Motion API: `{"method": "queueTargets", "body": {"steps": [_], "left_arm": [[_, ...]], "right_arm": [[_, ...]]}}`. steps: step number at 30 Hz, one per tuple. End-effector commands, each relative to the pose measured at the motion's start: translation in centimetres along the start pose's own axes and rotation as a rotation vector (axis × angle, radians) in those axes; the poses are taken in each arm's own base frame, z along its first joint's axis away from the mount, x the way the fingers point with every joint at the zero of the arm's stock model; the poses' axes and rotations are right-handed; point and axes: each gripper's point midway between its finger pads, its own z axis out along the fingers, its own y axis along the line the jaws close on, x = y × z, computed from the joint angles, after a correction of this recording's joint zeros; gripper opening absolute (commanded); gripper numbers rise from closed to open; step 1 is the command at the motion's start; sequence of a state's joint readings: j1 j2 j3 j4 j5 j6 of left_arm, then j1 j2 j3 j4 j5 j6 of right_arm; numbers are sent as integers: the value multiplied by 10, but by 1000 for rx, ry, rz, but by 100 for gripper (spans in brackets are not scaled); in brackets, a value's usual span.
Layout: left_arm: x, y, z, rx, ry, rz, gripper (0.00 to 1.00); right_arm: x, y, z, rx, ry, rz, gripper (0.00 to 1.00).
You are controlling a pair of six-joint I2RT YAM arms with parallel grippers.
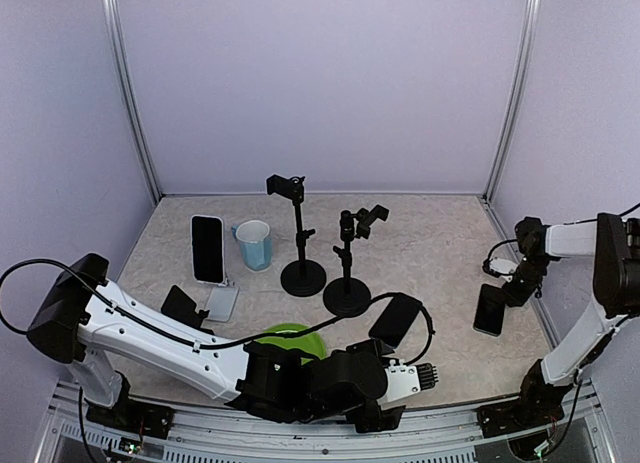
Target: Place the phone on the phone stand
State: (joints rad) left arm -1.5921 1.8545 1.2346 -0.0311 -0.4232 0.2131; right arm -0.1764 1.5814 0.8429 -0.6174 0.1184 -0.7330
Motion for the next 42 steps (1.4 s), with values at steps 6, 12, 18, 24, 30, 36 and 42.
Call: {"method": "queueTargets", "body": {"steps": [6,12,18,24,30,36,42], "left_arm": [[2,5,10,32,-20,-46,99],[-5,9,5,42,-31,-136,99],[-26,27,-13,-34,-76,-335,99],[-26,43,-20,-150,-73,-484,99],[-21,53,-26,-208,-35,-512,99],[-12,70,-31,-231,-2,-520,99],[-1,83,-34,-249,14,-532,99]], "right_arm": [[-83,61,8,-105,-134,-116,24],[-100,43,-37,-31,-242,-107,43],[-97,54,-87,-72,-347,-99,78],[-79,93,-88,-257,-321,-68,100],[-72,96,-74,-243,-250,-50,100],[-71,102,-62,-257,-190,-63,100],[-66,104,-50,-249,-135,-76,100]]}}
